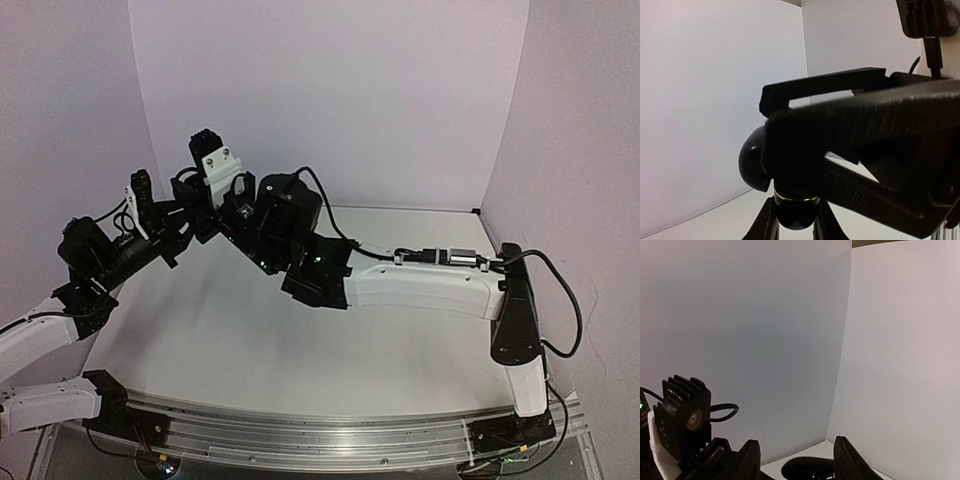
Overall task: Insert the wireless bluetooth earbuds into the charging case
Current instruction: Close the charging case with the earbuds inside.
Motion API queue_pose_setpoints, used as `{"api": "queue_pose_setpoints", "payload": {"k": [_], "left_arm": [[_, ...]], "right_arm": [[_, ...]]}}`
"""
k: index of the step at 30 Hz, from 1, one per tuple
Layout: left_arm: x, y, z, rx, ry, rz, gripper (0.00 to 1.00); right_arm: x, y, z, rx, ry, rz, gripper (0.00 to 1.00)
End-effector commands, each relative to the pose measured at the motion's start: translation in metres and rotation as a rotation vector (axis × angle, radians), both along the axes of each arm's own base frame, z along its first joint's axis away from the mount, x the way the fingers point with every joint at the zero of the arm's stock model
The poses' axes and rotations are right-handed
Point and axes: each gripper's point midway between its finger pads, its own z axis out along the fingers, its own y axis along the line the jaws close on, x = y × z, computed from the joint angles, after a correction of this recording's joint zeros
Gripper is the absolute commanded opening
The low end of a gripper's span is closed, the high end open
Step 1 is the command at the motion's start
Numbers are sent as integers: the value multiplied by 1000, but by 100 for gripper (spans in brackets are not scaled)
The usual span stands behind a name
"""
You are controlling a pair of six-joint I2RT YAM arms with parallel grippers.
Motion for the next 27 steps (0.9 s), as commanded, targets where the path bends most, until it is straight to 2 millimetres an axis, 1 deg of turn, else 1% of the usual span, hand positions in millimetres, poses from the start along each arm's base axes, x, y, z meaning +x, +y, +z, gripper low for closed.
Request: {"api": "queue_pose_setpoints", "payload": {"k": [1, 3, 5, 6, 9, 13, 15, 16, 18, 20, 23, 25, 27], "left_arm": [[-13, 0, 29, -25, -68, -36, 0], [-11, -2, 21, 12, -65, -30, 0], [-9, -5, 11, 60, -63, -26, 0], [-10, -6, 8, 83, -73, -29, 0], [-13, -11, -5, 160, -104, -49, 0], [-18, -16, -16, 264, -209, -65, 0], [-21, -19, -19, 314, -270, -72, 0], [-22, -19, -21, 337, -297, -71, 0], [-23, -20, -23, 379, -356, -63, 0], [-24, -21, -27, 433, -426, -53, 0], [-24, -21, -33, 502, -523, -37, 0], [-23, -21, -39, 572, -624, -6, 0], [-19, -19, -43, 648, -740, 47, 0]], "right_arm": [[-20, -30, 87, 158, -32, 76, 51], [-25, -38, 100, 180, -28, 98, 54], [-25, -48, 108, 201, -1, 96, 55], [-23, -55, 112, 215, 16, 84, 55], [-9, -76, 112, 239, 87, 27, 56], [30, -91, 82, 197, 267, -48, 56], [44, -91, 62, 153, 354, -51, 56], [50, -90, 48, 110, 395, -53, 55], [52, -85, 29, 58, 453, -30, 56], [47, -77, 12, 2, 494, 9, 56], [42, -68, -8, -59, 536, 51, 56], [40, -69, -17, -87, 551, 55, 56], [41, -75, -20, -90, 558, 33, 57]]}}
